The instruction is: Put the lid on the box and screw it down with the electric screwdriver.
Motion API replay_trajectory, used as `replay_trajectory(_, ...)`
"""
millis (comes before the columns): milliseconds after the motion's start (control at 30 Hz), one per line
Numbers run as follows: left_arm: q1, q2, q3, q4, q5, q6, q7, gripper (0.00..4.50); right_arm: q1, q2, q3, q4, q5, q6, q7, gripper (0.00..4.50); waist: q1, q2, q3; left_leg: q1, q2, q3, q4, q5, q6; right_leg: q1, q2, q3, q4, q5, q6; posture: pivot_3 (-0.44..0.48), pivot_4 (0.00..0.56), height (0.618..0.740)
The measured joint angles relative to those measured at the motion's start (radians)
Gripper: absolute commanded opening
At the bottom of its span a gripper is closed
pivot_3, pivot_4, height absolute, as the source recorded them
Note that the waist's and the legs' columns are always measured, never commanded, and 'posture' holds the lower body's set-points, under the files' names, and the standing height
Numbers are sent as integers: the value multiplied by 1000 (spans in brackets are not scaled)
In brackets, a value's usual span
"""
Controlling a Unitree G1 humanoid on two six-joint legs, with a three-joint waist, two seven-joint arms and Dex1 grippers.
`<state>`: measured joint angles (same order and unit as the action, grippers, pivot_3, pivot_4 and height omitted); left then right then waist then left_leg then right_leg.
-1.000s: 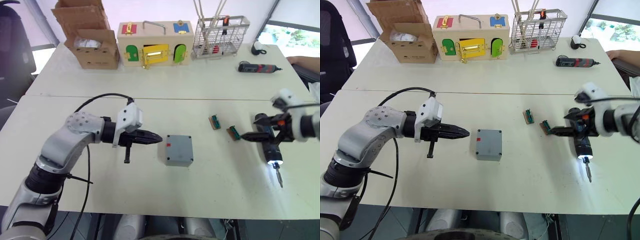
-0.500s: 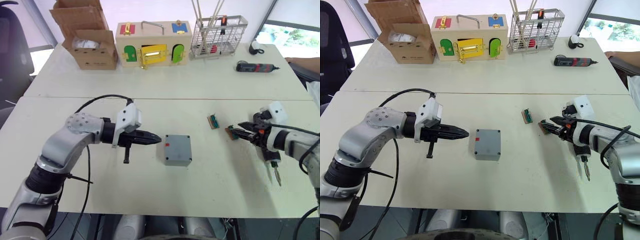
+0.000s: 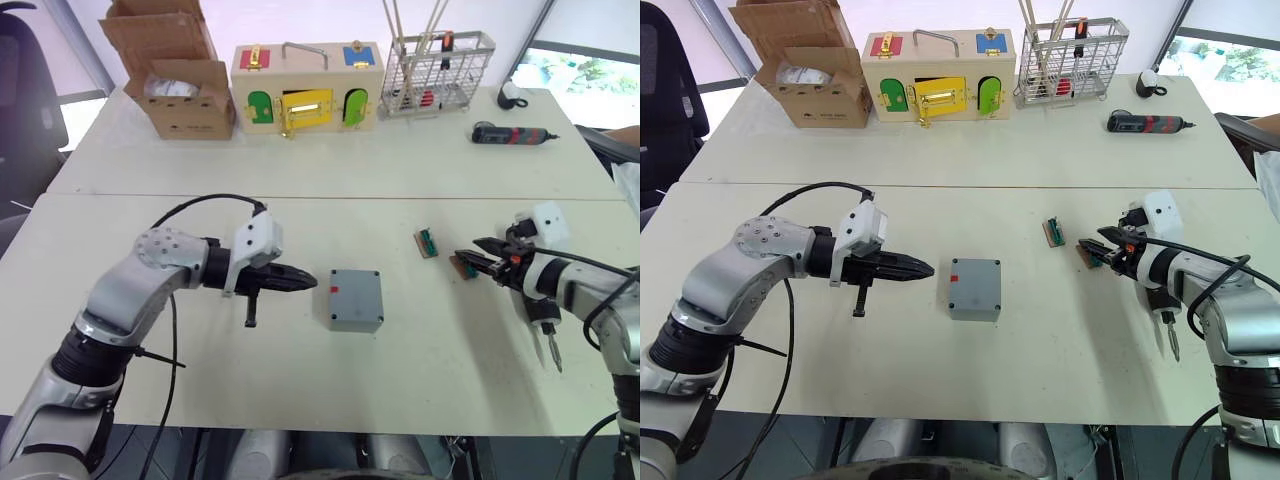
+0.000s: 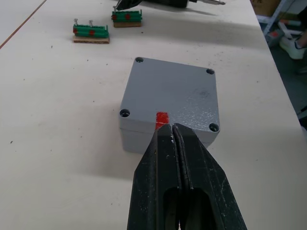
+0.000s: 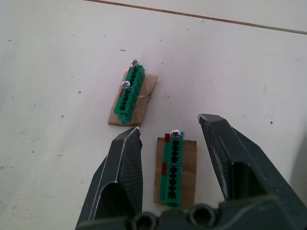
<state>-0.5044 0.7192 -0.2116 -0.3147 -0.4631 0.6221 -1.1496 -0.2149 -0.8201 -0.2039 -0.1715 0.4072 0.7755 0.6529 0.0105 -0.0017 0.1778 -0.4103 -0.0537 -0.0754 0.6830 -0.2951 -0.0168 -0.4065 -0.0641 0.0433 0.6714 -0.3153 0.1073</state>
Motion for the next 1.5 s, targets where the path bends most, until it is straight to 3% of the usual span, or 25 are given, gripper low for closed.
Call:
replay_trajectory(33, 0, -1, 0, 0, 0, 0, 1, 0, 0, 3, 0, 3, -1, 0, 0, 2191, 0, 0, 0, 0, 0, 0, 0, 0, 0, 0, 0, 0, 0, 0, 0, 0, 150, 740)
replay_trajectory(133, 0, -3, -1, 0, 1, 1, 4, 0, -3, 13, 2, 17, -6, -6, -1, 1284, -1, 0, 0, 0, 0, 0, 0, 0, 0, 0, 0, 0, 0, 0, 0, 0, 150, 740)
replay_trajectory(233, 0, -5, -2, 2, 13, 1, 15, 0, -8, 17, 10, 31, -22, -18, -3, 54, -1, 0, 0, 0, 0, 0, 0, 0, 0, 0, 0, 0, 0, 0, 0, 0, 150, 740)
replay_trajectory(767, -3, -15, -3, 2, 18, 4, 29, 0, -32, 28, 11, 10, -16, 9, -11, 54, -1, 0, 0, 0, 0, 0, 0, 0, 0, 0, 0, 0, 0, 0, 0, 0, 150, 740)
replay_trajectory(1167, -14, -34, 0, 7, -10, 26, 28, 0, -150, 33, -60, -304, 154, 228, -62, 54, -2, 0, 0, 0, 0, -1, 0, 0, 0, -1, 0, 0, 1, 0, 0, 0, 150, 740)
replay_trajectory(1333, -12, -22, 0, -6, -27, 27, 15, 0, -116, 60, 19, -478, 251, 271, -54, 54, 2, 0, 0, 0, 0, -1, 0, 0, 0, 0, 0, 0, 1, 0, 0, 0, 150, 740)
replay_trajectory(1500, 19, -4, 0, -5, -24, 18, 2, 0, -54, 65, 86, -502, 249, 253, -58, 54, 0, 0, 0, 0, 0, -1, 0, 0, 0, 0, 0, 0, 0, 0, 0, 0, 150, 740)
